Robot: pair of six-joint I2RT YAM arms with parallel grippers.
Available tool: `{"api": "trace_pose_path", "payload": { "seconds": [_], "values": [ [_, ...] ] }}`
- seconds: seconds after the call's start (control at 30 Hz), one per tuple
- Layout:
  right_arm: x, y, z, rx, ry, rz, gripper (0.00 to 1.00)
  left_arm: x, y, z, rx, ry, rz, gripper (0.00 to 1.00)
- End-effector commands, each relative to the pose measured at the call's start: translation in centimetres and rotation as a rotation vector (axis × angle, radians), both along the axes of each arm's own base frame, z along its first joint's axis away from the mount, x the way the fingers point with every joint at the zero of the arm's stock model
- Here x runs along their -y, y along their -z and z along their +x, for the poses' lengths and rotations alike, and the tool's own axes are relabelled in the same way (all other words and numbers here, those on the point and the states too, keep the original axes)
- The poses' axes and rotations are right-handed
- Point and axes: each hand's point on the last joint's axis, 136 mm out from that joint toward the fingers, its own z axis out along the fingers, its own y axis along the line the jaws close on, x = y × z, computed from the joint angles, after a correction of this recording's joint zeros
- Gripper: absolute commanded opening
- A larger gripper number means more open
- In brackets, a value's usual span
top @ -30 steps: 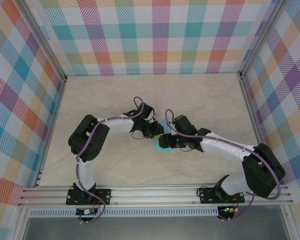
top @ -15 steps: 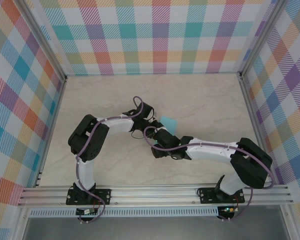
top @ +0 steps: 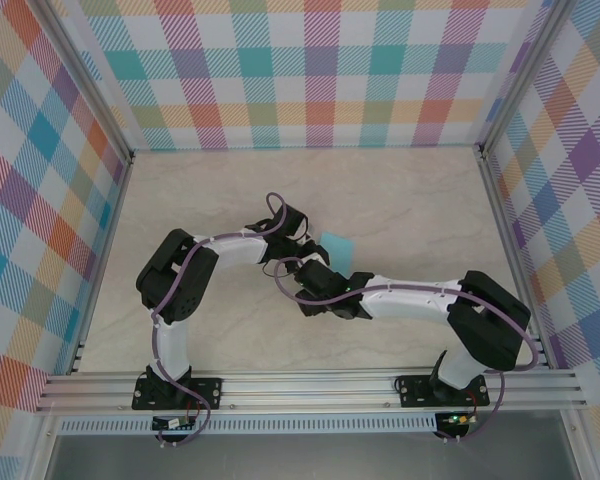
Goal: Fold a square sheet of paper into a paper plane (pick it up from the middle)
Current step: Fold the triangle a second time at the center of the table.
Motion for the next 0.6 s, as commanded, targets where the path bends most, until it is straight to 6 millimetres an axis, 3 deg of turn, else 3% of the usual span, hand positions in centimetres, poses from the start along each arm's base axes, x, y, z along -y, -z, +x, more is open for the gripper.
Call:
{"api": "trace_pose_path", "payload": {
  "seconds": [0.0, 0.57],
  "values": [
    [0.05, -0.80, 0.86, 0.050, 0.009, -0.036, 0.59, 0.24, -1.59, 0.53, 0.012, 0.000, -0.038, 0.30],
    [0.94, -1.54, 0.81, 0.067, 0.027, -0.048, 0.34, 0.27, -2.15, 0.73, 0.020, -0.002, -0.036, 0.27]
  ]
}}
